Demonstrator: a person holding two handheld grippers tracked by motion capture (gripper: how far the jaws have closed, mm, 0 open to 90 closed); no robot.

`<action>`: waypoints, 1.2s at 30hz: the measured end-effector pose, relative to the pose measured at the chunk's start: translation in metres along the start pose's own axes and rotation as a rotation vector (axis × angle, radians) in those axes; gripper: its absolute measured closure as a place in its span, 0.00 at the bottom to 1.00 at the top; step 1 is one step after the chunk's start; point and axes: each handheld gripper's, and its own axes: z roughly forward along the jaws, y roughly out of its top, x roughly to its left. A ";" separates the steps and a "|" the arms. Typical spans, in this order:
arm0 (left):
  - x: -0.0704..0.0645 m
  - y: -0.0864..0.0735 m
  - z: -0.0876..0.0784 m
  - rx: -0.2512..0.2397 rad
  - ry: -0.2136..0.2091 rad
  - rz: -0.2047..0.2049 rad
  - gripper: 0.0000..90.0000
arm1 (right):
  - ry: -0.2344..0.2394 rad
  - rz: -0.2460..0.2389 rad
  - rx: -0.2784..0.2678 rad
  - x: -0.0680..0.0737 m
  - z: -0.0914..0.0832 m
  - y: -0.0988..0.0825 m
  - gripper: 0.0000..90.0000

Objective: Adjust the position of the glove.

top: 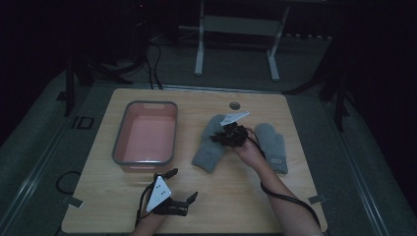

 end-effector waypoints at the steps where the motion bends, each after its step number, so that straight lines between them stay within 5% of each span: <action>1: 0.000 0.000 0.000 0.000 0.000 0.000 0.01 | 0.006 -0.011 -0.002 0.002 -0.004 -0.001 0.92; 15: 0.000 0.000 0.000 -0.003 0.004 -0.005 0.01 | 0.215 -0.169 0.049 0.027 -0.060 -0.024 0.92; 19: 0.000 0.000 0.000 -0.003 0.004 -0.004 0.01 | 0.272 -0.200 0.064 0.028 -0.056 -0.030 0.92; 23: 0.000 0.000 0.000 -0.002 0.003 -0.003 0.01 | 0.279 -0.211 0.100 0.025 -0.049 -0.035 0.91; 28: 0.001 0.000 0.000 -0.002 0.002 -0.007 0.01 | 0.269 -0.200 0.271 0.007 -0.017 -0.049 0.90; 36: 0.000 0.000 0.000 -0.007 0.000 -0.007 0.01 | 0.295 -0.137 0.269 -0.006 -0.010 -0.054 0.60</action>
